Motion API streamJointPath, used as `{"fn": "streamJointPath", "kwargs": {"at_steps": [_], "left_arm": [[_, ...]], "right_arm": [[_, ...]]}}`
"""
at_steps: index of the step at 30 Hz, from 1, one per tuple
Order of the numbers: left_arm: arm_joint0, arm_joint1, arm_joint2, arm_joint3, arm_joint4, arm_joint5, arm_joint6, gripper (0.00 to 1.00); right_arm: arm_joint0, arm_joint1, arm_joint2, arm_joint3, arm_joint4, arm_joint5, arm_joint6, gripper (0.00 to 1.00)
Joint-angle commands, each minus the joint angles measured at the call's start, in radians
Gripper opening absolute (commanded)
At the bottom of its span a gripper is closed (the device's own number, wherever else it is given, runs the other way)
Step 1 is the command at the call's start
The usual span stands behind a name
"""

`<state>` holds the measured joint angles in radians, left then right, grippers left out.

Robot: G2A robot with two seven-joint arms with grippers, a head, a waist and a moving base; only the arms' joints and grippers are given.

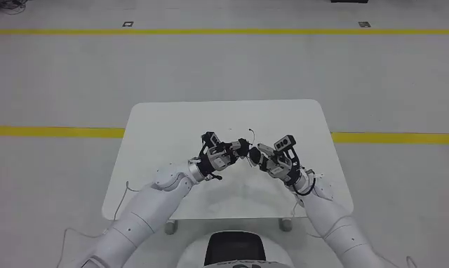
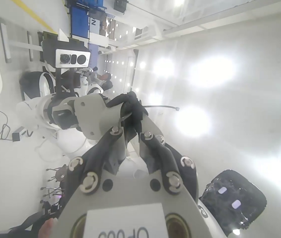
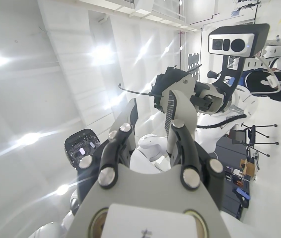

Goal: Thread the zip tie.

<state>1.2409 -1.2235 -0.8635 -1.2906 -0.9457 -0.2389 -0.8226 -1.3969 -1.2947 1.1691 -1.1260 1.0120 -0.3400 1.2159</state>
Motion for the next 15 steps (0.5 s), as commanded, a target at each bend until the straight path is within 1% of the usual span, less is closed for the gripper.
{"fn": "streamJointPath", "kwargs": {"at_steps": [1,4,8,11,15], "left_arm": [[0.0,0.0,0.0,0.0,0.0,0.0,0.0,0.0],[0.0,0.0,0.0,0.0,0.0,0.0,0.0,0.0],[0.0,0.0,0.0,0.0,0.0,0.0,0.0,0.0],[0.0,0.0,0.0,0.0,0.0,0.0,0.0,0.0],[0.0,0.0,0.0,0.0,0.0,0.0,0.0,0.0]], "right_arm": [[0.001,-0.004,0.005,0.005,-0.005,0.0,0.003,0.22],[0.003,-0.01,0.012,0.01,-0.01,0.0,0.009,0.2],[0.005,-0.018,0.017,0.018,-0.016,0.0,0.016,0.21],[0.007,-0.024,0.022,0.025,-0.02,0.0,0.021,0.18],[0.011,-0.032,0.029,0.033,-0.027,0.0,0.026,0.18]]}}
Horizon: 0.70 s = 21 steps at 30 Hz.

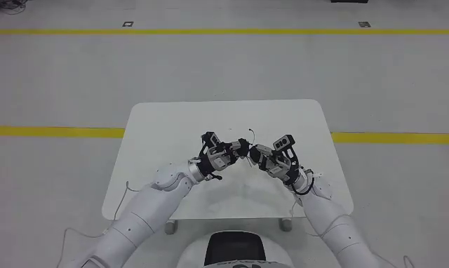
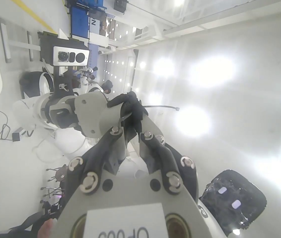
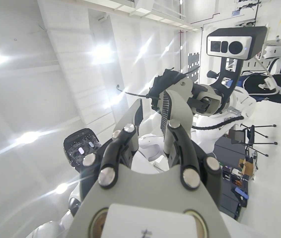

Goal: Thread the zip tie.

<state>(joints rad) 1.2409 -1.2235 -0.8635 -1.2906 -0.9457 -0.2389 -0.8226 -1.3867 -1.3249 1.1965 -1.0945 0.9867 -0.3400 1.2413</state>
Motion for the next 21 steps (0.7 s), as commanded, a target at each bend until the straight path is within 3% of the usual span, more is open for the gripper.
{"fn": "streamJointPath", "kwargs": {"at_steps": [1,21], "left_arm": [[0.0,0.0,0.0,0.0,0.0,0.0,0.0,0.0],[0.0,0.0,0.0,0.0,0.0,0.0,0.0,0.0]], "right_arm": [[0.002,-0.004,0.002,0.004,-0.005,0.0,0.001,0.17],[0.021,-0.035,0.034,0.036,-0.028,0.0,0.03,0.15]]}}
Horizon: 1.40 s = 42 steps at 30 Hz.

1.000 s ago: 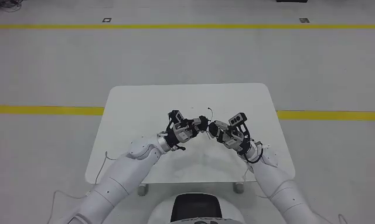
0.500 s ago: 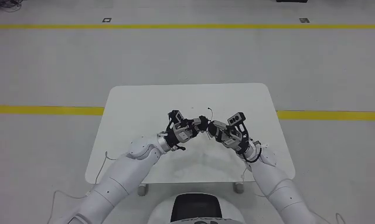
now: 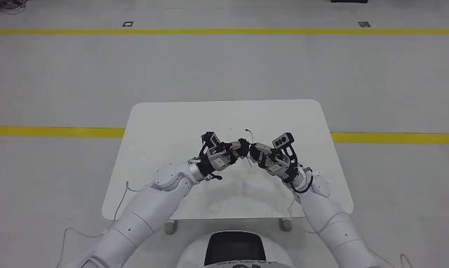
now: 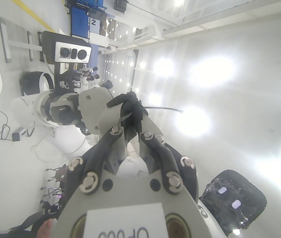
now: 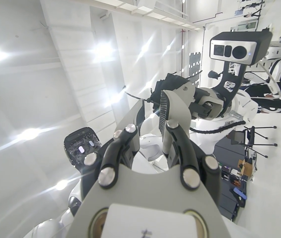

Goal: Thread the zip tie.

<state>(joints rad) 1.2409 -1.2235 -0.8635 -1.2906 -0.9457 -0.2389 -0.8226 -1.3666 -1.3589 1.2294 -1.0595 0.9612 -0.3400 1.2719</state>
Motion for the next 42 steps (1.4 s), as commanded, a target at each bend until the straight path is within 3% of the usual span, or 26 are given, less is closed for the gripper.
{"fn": "streamJointPath", "kwargs": {"at_steps": [1,11,16,42], "left_arm": [[0.0,0.0,0.0,0.0,0.0,0.0,0.0,0.0],[0.0,0.0,0.0,0.0,0.0,0.0,0.0,0.0],[0.0,0.0,0.0,0.0,0.0,0.0,0.0,0.0],[0.0,0.0,0.0,0.0,0.0,0.0,0.0,0.0]], "right_arm": [[0.002,-0.002,0.001,0.002,-0.004,0.0,0.0,0.15],[0.012,-0.015,0.011,0.023,-0.015,0.0,0.002,0.11],[0.014,-0.02,0.02,0.027,-0.021,0.0,0.005,0.0],[-0.003,-0.028,0.109,0.036,-0.079,0.0,0.002,0.0]]}}
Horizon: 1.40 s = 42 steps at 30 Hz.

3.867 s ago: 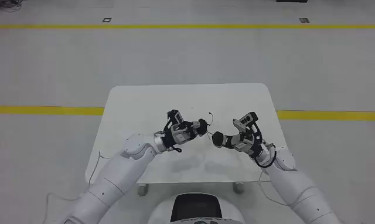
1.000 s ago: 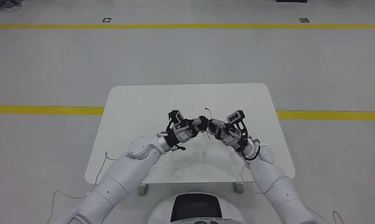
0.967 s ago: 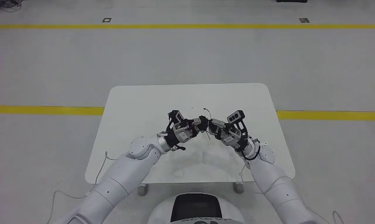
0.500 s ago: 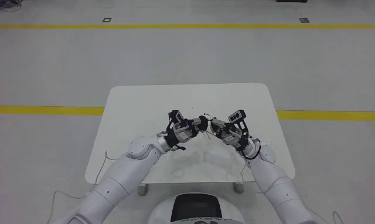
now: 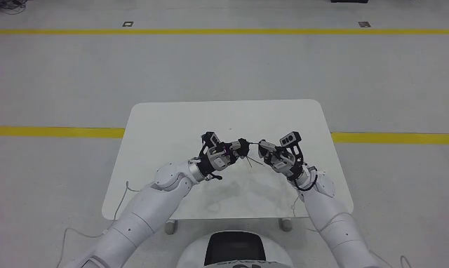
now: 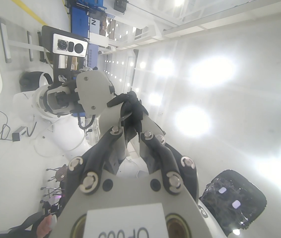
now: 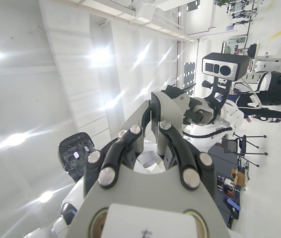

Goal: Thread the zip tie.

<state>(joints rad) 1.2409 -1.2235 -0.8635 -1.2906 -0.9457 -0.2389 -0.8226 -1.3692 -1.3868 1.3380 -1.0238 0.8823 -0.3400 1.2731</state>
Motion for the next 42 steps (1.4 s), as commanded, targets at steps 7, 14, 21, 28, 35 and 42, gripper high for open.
{"fn": "streamJointPath", "kwargs": {"at_steps": [7,14,21,28,35,42], "left_arm": [[0.0,0.0,0.0,0.0,0.0,0.0,0.0,0.0],[0.0,0.0,0.0,0.0,0.0,0.0,0.0,0.0],[0.0,0.0,0.0,0.0,0.0,0.0,0.0,0.0],[0.0,0.0,0.0,0.0,0.0,0.0,0.0,0.0],[0.0,0.0,0.0,0.0,0.0,0.0,0.0,0.0],[0.0,0.0,0.0,0.0,0.0,0.0,0.0,0.0]], "right_arm": [[0.001,-0.001,0.013,0.01,-0.003,0.0,0.007,0.0],[0.005,-0.002,0.021,0.022,-0.001,0.0,0.014,0.0],[0.008,-0.002,0.027,0.032,-0.001,0.0,0.018,0.0],[0.012,-0.002,0.031,0.045,-0.002,0.0,0.019,0.0],[0.01,-0.002,0.042,0.051,-0.003,0.0,0.02,0.0],[0.011,-0.003,0.047,0.061,-0.003,0.0,0.02,0.0]]}}
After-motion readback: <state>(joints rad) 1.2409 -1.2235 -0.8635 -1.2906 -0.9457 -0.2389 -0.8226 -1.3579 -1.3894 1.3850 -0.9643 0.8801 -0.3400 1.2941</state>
